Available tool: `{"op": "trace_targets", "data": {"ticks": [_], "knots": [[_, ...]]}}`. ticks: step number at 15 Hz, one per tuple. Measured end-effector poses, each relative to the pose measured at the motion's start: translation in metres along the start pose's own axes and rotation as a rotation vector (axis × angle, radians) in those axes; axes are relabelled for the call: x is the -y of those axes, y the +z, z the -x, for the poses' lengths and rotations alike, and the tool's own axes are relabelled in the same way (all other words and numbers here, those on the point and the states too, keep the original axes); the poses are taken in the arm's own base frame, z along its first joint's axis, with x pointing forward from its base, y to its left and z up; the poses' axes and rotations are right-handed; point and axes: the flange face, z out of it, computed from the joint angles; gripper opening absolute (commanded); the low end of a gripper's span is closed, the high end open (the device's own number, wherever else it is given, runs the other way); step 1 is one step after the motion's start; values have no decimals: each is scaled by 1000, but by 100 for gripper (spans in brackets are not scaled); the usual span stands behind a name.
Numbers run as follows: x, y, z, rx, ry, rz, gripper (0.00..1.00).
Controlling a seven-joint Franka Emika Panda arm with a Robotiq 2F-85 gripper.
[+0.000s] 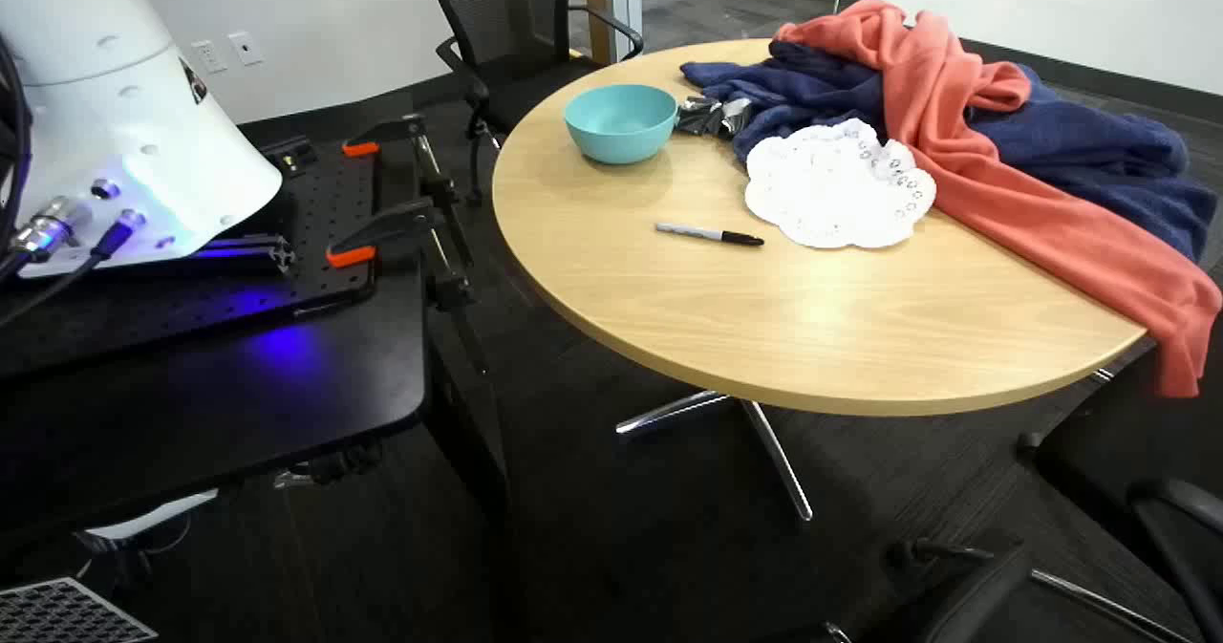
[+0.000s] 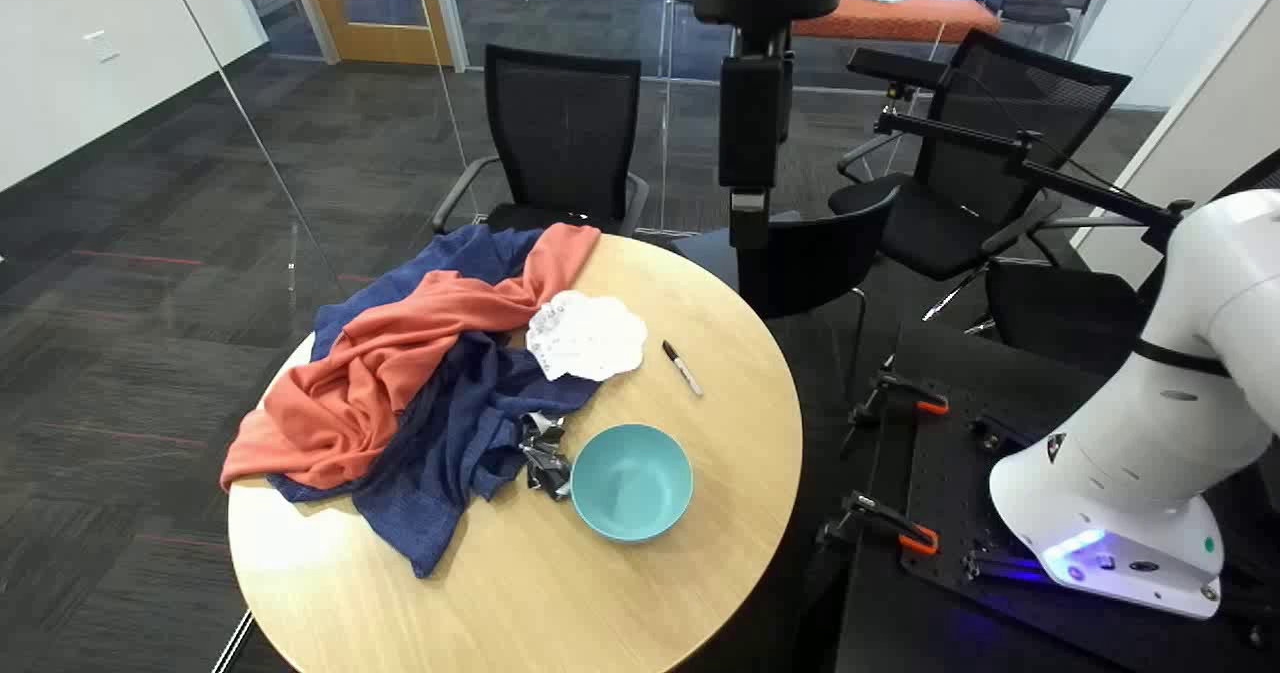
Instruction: Move the bowl to the right
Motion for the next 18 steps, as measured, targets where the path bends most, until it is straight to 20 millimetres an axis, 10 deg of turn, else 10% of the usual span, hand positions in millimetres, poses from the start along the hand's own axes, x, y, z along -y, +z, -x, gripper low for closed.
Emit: {"op": "trace_targets", "data": {"ticks": [18], "knots": [[-23,28,-17,-27,48,8,100]]}}
